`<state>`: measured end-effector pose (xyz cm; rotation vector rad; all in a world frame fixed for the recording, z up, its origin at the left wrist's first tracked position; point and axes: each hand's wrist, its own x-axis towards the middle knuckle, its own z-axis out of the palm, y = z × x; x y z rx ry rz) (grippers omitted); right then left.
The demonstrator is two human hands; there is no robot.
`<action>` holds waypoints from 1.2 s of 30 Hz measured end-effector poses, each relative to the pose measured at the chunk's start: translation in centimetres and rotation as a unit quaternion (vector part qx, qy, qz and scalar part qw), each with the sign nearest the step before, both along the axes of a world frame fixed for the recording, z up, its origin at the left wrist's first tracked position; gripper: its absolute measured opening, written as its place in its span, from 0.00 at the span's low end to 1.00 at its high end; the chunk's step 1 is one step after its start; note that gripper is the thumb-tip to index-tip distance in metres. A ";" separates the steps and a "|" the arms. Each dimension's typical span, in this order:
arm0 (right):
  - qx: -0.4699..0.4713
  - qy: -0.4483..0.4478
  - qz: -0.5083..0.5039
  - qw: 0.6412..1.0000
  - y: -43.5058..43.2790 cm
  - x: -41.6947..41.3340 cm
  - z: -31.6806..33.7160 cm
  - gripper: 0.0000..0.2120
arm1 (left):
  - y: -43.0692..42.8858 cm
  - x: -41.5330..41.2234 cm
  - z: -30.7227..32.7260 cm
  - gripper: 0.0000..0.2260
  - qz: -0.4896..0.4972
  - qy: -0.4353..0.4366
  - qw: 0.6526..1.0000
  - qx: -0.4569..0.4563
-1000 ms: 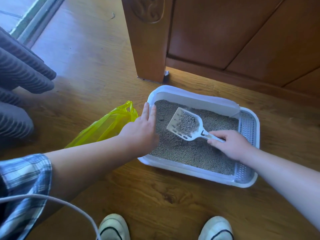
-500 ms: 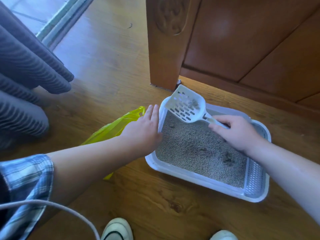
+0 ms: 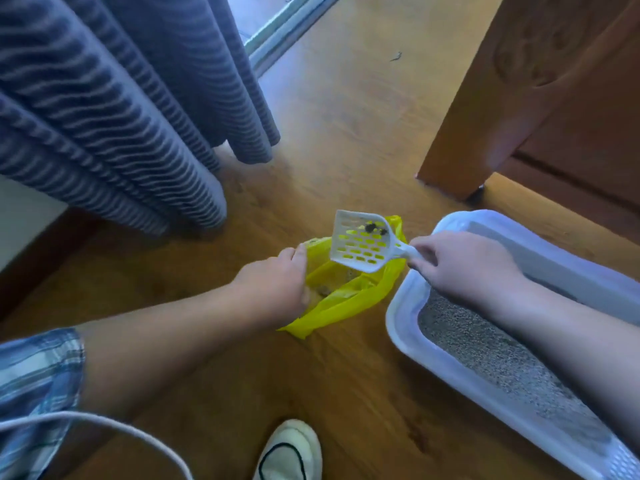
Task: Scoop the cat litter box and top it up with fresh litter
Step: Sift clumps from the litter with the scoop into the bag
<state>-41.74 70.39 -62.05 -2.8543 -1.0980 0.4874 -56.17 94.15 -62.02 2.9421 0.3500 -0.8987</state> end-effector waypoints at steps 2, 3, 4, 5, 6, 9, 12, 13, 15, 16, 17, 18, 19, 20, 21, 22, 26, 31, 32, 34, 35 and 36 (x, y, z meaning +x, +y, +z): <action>-0.040 -0.058 0.060 0.996 1.1 -0.6 -0.4 0.13 | 0.8 -0.8 0.1 0.33 0.010 0.006 1.000 -0.001; -0.052 -0.088 0.085 0.991 1.5 -0.9 -0.6 0.11 | 1.0 -1.1 0.1 0.33 0.015 0.007 1.000 -0.004; -0.060 -0.109 0.108 0.986 2.0 -1.3 -0.7 0.10 | 1.1 -1.3 0.2 0.33 0.018 0.007 1.000 -0.007; -0.068 -0.119 0.116 0.984 2.4 -1.6 -0.8 0.09 | 1.2 -1.5 0.3 0.33 0.020 0.003 1.000 -0.007; -0.077 -0.122 0.118 0.982 2.7 -1.8 -0.8 0.08 | 1.2 -1.5 0.3 0.33 0.018 -0.004 1.000 -0.005; -0.074 -0.134 0.133 0.979 3.2 -2.4 -1.1 0.09 | 0.8 -1.5 0.4 0.32 0.009 -0.017 1.000 -0.003; -0.067 -0.150 0.138 0.977 3.1 -2.7 -0.9 0.11 | 0.1 -1.1 0.5 0.32 0.004 -0.021 1.000 -0.010; -0.065 -0.157 0.135 0.976 2.9 -2.6 -1.0 0.11 | -0.1 -0.9 0.5 0.32 0.000 -0.022 1.000 -0.010; -0.074 -0.157 0.116 0.978 2.4 -2.3 -1.0 0.11 | -0.6 -0.6 0.6 0.32 -0.007 -0.024 1.000 -0.016; -0.079 -0.157 0.109 0.978 2.2 -2.2 -1.1 0.10 | -0.8 -0.5 0.6 0.32 -0.011 -0.024 0.999 -0.018; -0.074 -0.157 0.109 0.979 1.9 -2.1 -1.2 0.09 | -1.0 -0.4 0.5 0.31 -0.013 -0.022 0.999 -0.020; -0.070 -0.152 0.104 0.980 1.7 -2.0 -1.0 0.06 | -1.1 -0.3 0.5 0.32 -0.014 -0.021 0.999 -0.021; -0.057 -0.151 0.101 0.982 1.3 -1.9 -0.9 0.02 | -1.3 -0.1 0.4 0.32 -0.014 -0.020 0.999 -0.023; -0.048 -0.146 0.084 0.985 0.9 -1.7 -0.8 0.03 | -1.5 0.1 0.4 0.32 -0.014 -0.021 0.999 -0.025; -0.039 -0.130 0.062 0.989 0.5 -1.5 -0.5 0.07 | -1.8 0.4 0.3 0.32 -0.015 -0.023 0.999 -0.029; -0.027 -0.107 0.035 0.993 0.1 -1.1 0.1 0.10 | -2.2 0.8 0.3 0.32 -0.019 -0.028 0.999 -0.034; 0.042 0.019 -0.112 0.993 -2.9 0.6 2.7 0.12 | -5.0 3.0 0.7 0.27 -0.050 -0.076 0.993 -0.076; 0.055 0.096 -0.225 0.968 -10.3 3.0 5.2 0.11 | -9.8 6.6 1.2 0.22 -0.095 -0.140 0.978 -0.118; 0.053 0.107 -0.236 0.964 -12.0 3.3 5.6 0.11 | -10.8 7.2 1.1 0.20 -0.117 -0.139 0.976 -0.122; 0.025 0.118 -0.252 0.960 -15.2 3.4 6.6 0.12 | -12.9 8.1 0.4 0.17 -0.165 -0.134 0.969 -0.128; 0.004 0.121 -0.262 0.957 -16.7 3.3 7.0 0.12 | -13.9 8.4 0.0 0.18 -0.189 -0.129 0.965 -0.126; -0.021 0.120 -0.273 0.954 -18.2 3.1 7.5 0.11 | -14.8 8.6 -0.4 0.18 -0.215 -0.121 0.962 -0.117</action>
